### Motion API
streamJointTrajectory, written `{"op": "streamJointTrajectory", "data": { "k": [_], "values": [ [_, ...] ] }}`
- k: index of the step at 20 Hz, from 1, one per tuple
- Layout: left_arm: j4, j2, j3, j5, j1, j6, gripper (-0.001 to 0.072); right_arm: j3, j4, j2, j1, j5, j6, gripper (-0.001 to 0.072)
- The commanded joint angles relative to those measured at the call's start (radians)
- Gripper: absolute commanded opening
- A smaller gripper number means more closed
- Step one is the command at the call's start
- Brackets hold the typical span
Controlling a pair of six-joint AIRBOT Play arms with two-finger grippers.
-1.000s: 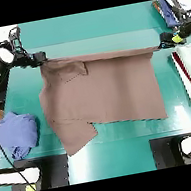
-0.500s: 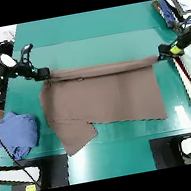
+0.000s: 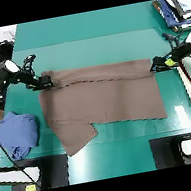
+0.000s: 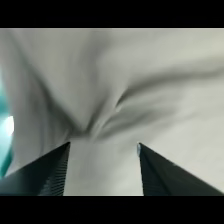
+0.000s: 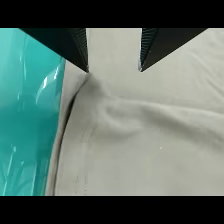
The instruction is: Fold the shirts.
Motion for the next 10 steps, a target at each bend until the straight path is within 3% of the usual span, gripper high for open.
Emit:
{"op": "streamJointTrajectory", "data": {
  "k": [1,5,10],
  "values": [
    [0.104,0.106,-0.071,-0.119,0.001,-0.069,0.0501,-0.013,0.001,0.097,-0.047,0.053,0.001,0.0372],
    [0.102,0.407,-0.369,-0.115,-0.002,-0.150,0.0501,-0.013,0.002,0.201,-0.097,0.064,0.001,0.0372],
    [-0.047,0.684,-0.726,-0.144,-0.002,-0.216,0.0501,-0.013,0.002,0.229,-0.103,0.051,0.000,0.0372]
  ]
}}
